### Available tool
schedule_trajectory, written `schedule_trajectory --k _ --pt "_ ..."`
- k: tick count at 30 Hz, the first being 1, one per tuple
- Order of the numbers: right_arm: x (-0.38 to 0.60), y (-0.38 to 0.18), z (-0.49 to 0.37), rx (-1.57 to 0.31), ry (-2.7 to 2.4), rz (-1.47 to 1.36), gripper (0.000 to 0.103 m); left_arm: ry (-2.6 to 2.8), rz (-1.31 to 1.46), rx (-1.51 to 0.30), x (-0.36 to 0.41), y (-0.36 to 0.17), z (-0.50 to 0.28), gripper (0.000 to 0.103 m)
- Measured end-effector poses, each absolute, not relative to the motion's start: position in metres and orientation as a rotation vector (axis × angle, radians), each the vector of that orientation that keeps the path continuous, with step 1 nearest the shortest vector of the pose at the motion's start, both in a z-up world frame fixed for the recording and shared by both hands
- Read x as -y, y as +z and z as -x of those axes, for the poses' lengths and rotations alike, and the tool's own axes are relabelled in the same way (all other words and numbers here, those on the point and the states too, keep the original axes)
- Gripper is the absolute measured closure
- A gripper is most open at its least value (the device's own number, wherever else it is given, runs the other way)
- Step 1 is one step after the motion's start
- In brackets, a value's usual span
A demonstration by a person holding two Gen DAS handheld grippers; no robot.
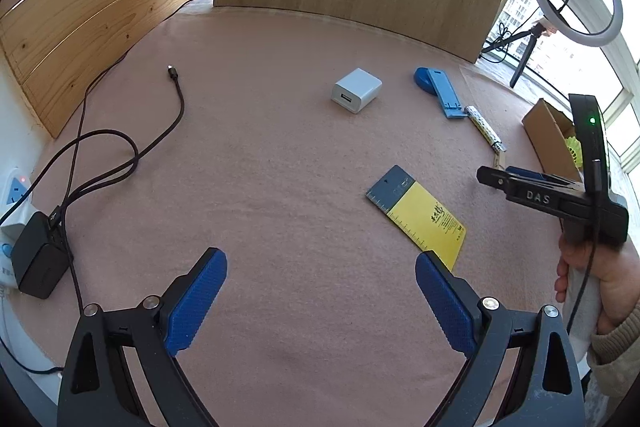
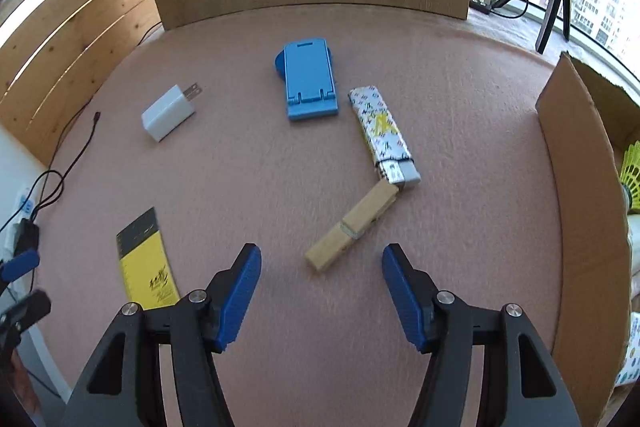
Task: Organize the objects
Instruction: 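Move the right gripper to the wooden clothespin and grasp it, then hold the clothespin in the right gripper while the left gripper grasps the patterned lighter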
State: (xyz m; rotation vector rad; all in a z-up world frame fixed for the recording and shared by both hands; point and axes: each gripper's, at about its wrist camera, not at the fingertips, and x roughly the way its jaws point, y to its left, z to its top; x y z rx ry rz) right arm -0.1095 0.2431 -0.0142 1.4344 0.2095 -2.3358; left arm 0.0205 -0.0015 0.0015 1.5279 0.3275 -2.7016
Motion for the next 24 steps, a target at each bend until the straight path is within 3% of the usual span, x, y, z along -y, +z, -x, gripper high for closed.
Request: schedule_trajectory --k 1,3,4,6,18,24 --pt "-0.240 -0.015 0.112 -0.244 -2.360 -1.430 0.049 -2.698 -1.525 -0.330 0.002 0.002 -0.021 0.006" --pt "-0.240 -0.014 0.112 -0.279 -2.393 -1.425 0.072 -2.694 -1.519 -0.337 0.005 0.002 -0.023 0.006" --pt "-0.244 -0.013 0.111 -0.268 -2.398 -1.428 0.075 -2.691 -1.519 -0.346 0.006 0.002 -0.023 0.006" --pt "-0.251 -0.013 0.109 -0.258 -2.400 -1.427 0.092 -2.689 -1.528 -0.359 0.005 0.000 -0.020 0.006" --pt "-0.299 -0.012 0.053 -0.278 -2.274 -1.393 0.093 -2.810 -1.658 -0.273 -0.064 -0.010 0.014 0.006" --pt "-0.319 -0.011 0.018 -0.382 -2.196 -1.338 0.093 -2.933 -1.712 -0.107 -0.117 -0.013 0.026 0.006"
